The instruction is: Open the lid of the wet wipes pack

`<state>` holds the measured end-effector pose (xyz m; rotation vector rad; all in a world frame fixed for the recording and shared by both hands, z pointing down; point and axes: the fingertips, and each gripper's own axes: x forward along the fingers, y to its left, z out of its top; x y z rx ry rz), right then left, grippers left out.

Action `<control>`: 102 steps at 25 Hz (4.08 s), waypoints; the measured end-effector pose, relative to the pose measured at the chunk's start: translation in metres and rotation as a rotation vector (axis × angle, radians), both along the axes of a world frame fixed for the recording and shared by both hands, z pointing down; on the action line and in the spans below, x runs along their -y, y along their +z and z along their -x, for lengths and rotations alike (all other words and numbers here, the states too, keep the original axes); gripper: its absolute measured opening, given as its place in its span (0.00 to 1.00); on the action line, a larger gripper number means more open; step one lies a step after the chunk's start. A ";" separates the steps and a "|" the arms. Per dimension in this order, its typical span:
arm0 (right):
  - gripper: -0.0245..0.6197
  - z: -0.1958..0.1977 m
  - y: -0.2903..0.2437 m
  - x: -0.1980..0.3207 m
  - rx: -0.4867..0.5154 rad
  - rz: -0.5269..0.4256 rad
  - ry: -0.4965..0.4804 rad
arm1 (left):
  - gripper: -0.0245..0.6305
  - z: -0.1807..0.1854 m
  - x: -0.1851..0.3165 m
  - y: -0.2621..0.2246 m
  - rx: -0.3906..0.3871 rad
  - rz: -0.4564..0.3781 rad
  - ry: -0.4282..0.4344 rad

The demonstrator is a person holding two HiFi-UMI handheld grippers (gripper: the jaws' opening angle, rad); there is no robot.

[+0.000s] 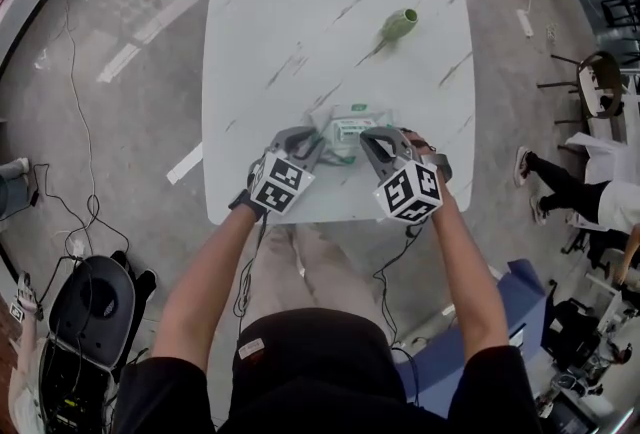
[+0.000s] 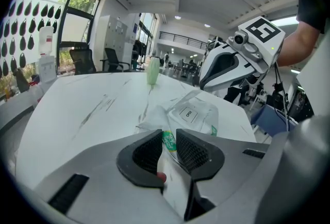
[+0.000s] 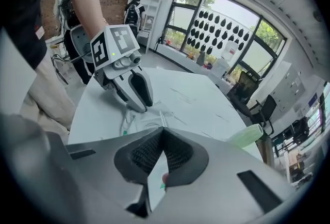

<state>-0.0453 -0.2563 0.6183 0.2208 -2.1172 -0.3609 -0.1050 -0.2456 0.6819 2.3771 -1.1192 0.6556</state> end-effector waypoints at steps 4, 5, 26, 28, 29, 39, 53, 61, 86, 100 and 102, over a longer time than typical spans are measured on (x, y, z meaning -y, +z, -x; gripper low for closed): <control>0.04 0.001 0.000 0.001 -0.015 0.035 -0.033 | 0.19 0.000 0.001 0.000 0.000 0.000 0.000; 0.04 0.001 0.000 0.002 -0.011 0.049 -0.032 | 0.19 0.001 0.001 0.000 0.001 -0.001 0.000; 0.04 0.011 -0.013 0.047 0.120 0.152 0.083 | 0.19 0.000 0.003 -0.004 -0.015 0.005 0.010; 0.04 0.011 -0.013 0.049 0.151 0.202 0.114 | 0.19 -0.001 0.002 -0.004 -0.016 0.006 0.011; 0.04 0.011 -0.012 0.050 0.171 0.235 0.137 | 0.19 -0.001 0.001 -0.004 -0.017 0.007 0.012; 0.04 0.015 -0.006 0.078 0.282 0.404 0.267 | 0.19 0.001 0.002 -0.002 -0.016 0.006 0.012; 0.04 0.018 0.011 0.101 0.361 0.505 0.354 | 0.19 0.001 0.003 -0.002 -0.016 0.003 0.011; 0.04 0.020 0.025 0.110 0.351 0.522 0.374 | 0.19 0.001 0.003 -0.001 -0.015 0.002 0.011; 0.04 -0.027 -0.011 0.095 0.473 0.404 0.595 | 0.15 0.012 -0.014 -0.041 -0.018 0.038 -0.016; 0.04 -0.119 -0.168 -0.090 0.783 0.102 0.902 | 0.07 0.048 -0.072 -0.235 -0.095 -0.292 -0.047; 0.04 -0.127 -0.189 -0.106 0.830 0.062 0.931 | 0.07 0.037 -0.080 -0.254 -0.113 -0.331 -0.015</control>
